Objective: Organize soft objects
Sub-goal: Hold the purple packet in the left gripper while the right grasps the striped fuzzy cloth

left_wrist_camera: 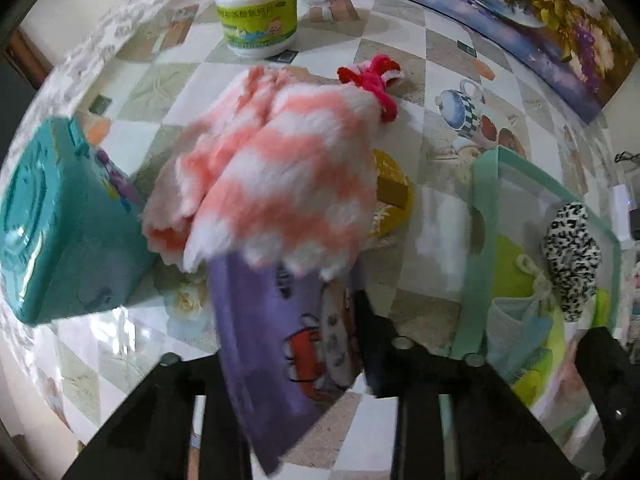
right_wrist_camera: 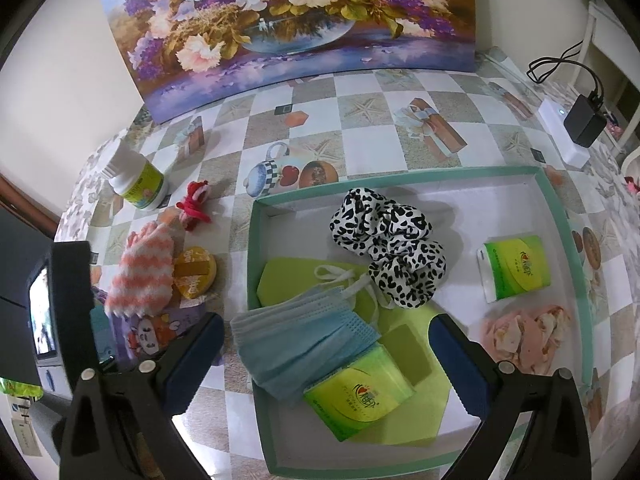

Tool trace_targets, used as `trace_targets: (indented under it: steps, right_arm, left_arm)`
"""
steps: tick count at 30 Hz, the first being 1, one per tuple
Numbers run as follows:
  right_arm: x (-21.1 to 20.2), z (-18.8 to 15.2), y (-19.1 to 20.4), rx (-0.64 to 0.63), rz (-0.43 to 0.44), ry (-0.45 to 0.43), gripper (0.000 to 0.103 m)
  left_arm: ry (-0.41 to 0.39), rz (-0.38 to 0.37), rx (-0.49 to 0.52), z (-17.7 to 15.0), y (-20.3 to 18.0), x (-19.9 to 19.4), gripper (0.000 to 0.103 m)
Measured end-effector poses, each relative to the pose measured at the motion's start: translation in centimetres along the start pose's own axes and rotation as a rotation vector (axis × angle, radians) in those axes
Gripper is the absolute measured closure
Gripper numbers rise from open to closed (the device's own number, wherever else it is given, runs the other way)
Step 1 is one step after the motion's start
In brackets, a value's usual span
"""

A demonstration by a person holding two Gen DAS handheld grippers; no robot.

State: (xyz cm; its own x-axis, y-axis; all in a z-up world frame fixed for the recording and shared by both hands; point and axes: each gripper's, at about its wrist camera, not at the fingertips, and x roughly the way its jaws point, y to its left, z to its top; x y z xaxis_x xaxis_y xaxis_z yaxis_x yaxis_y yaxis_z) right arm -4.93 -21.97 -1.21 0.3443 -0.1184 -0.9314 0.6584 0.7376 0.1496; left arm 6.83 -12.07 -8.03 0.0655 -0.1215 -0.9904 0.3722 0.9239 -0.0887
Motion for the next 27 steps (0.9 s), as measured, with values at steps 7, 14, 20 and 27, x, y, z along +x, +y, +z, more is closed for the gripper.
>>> trace_targets:
  steps: [7, 14, 20, 27]
  right_arm:
    - [0.0, 0.0, 0.0, 0.0, -0.001, 0.001, 0.0]
    - [0.0, 0.0, 0.1, -0.003, -0.001, -0.004, 0.0]
    - [-0.1, -0.1, 0.4, -0.016, -0.001, -0.014, 0.0]
    - [-0.4, 0.1, 0.8, -0.032, 0.0, -0.04, 0.0]
  left_arm:
    - [0.056, -0.1, -0.069, -0.5, 1.5, 0.0, 0.082]
    - [0.072, -0.2, -0.129, -1.2, 4.1, -1.1, 0.083]
    - [0.007, -0.245, -0.132, -1.8, 6.6, -5.3, 0.083]
    - [-0.038, -0.293, -0.152, -1.4, 8.3, -7.6, 0.083]
